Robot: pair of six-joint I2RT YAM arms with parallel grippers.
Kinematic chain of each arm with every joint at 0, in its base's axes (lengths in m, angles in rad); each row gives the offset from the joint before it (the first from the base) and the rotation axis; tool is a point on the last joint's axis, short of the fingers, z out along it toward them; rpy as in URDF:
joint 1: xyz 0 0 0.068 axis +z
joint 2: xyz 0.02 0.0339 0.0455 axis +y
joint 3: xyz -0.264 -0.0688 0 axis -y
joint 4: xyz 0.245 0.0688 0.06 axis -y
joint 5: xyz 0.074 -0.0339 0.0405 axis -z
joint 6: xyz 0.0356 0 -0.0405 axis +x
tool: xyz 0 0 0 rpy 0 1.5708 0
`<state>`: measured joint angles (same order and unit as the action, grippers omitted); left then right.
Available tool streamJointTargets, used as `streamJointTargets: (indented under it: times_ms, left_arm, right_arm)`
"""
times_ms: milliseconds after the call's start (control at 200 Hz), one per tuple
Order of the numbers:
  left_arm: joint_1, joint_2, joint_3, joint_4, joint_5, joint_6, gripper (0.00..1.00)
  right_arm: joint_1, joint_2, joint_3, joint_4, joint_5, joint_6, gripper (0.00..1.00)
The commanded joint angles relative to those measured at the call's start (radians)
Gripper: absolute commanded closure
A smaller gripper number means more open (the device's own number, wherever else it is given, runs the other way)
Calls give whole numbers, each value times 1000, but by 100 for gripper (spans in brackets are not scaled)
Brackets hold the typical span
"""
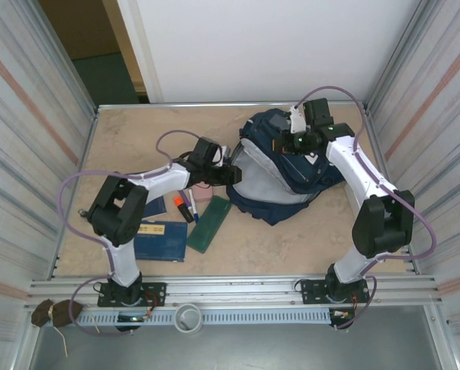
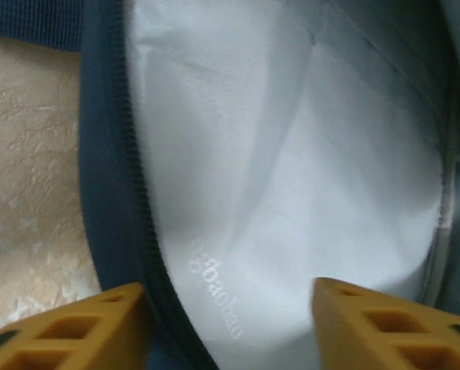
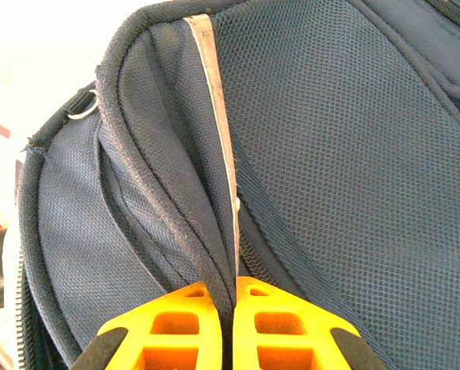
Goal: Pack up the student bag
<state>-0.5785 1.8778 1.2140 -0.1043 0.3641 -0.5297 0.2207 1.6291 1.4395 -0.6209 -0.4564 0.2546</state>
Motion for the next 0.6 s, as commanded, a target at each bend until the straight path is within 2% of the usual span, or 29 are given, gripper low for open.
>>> streamJointTargets:
  times_ms: [0, 115, 271, 401, 481, 596]
  left_arm:
    - [9, 34, 87, 2, 53, 35, 61]
    - [65, 42, 108, -9, 114, 58, 85]
    - [90, -5, 62, -11, 238, 59, 96]
    - [83, -90, -41, 20, 304, 43, 100]
    - [83, -145, -91, 0, 281, 61, 100]
    - [84, -177, -130, -27, 232, 90, 98]
  right_arm:
    - [-40, -62, 2, 37, -97, 41, 100]
    - [-58, -22, 34, -23, -110, 7, 100]
    - [-59, 55, 109, -115, 9, -52, 100]
    - [-66, 112, 162, -120, 65, -67, 99]
    - [-67, 158, 200, -105, 56, -71, 98]
    - [-62, 236, 246, -92, 39, -77, 91]
